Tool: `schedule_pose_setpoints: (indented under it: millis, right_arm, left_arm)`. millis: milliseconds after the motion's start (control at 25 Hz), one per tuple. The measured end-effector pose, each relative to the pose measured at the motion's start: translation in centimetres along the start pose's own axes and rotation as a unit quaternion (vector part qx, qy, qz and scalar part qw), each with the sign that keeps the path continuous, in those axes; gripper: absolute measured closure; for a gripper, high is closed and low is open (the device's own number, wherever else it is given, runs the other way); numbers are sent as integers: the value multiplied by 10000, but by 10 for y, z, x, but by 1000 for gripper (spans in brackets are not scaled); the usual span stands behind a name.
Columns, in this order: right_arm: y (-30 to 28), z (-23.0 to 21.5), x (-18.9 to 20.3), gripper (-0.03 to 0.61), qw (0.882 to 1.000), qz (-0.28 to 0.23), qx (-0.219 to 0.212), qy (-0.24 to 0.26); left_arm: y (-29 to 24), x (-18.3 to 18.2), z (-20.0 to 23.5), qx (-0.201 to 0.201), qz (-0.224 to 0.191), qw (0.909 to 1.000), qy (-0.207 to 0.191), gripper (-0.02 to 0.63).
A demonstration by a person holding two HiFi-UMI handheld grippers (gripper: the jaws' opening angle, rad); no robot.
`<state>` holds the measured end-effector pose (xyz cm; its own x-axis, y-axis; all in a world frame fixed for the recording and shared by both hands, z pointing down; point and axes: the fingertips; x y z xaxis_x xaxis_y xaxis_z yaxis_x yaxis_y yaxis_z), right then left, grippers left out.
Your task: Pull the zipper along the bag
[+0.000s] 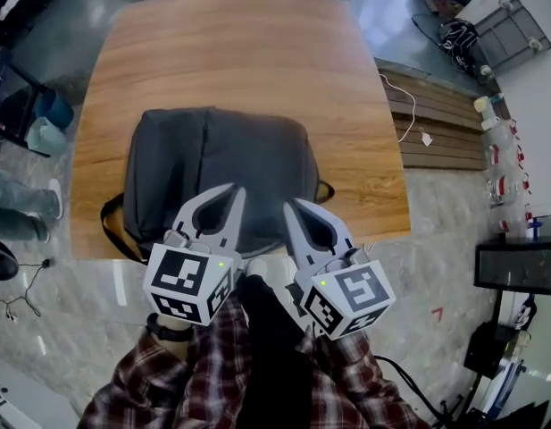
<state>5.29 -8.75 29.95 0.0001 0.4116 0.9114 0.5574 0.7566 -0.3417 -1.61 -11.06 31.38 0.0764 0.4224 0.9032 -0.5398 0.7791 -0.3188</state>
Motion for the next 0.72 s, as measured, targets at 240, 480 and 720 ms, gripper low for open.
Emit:
schedule_pose_setpoints:
  millis: [240, 480, 720]
  right_arm:
    - [-30, -12, 99, 568, 9923, 1147, 185, -434]
    - [-40, 4, 176, 568, 9722, 2192, 97, -813]
    - [-50, 3, 206, 568, 9595, 2648, 254, -926]
  left_arm:
    - [-25, 92, 33, -60, 1011, 9941, 378, 604]
    - [-34, 155, 40, -70, 1684, 9838, 607, 604]
    - [-48, 177, 45, -101, 1866, 9781, 917, 604]
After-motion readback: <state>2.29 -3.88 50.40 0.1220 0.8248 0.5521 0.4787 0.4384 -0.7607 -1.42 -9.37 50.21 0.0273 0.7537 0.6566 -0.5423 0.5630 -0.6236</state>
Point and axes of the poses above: the fingertips, and each gripper's own axes: y backward along the fingers, z to its left, x out of its underside, and after that the axes turned 2 degrees about y, right-handed
